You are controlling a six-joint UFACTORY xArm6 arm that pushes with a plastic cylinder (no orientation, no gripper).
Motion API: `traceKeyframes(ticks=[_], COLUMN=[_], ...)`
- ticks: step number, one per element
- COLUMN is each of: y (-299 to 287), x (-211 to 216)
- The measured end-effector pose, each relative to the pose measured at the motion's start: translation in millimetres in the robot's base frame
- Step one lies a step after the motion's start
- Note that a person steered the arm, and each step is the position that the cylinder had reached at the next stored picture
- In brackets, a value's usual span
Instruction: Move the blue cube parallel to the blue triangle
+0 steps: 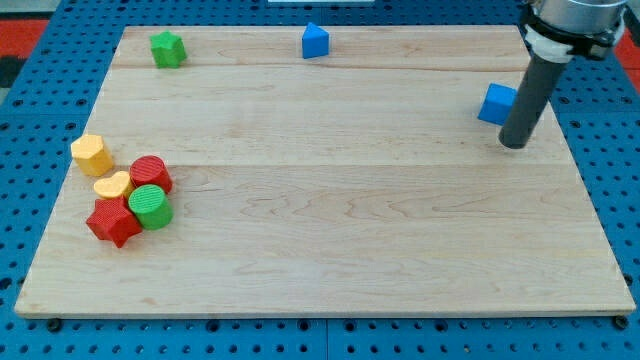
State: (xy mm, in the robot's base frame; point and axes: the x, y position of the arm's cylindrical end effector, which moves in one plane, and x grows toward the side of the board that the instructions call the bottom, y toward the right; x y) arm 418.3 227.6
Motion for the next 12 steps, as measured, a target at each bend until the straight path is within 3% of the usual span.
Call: traceKeyframes(ticks=[5,7,8,10,12], y=[-3.3,-57.8,-58.6,-0.2,1.9], x=[-82.2,-105.3,-128.8,-132.3,-144.5])
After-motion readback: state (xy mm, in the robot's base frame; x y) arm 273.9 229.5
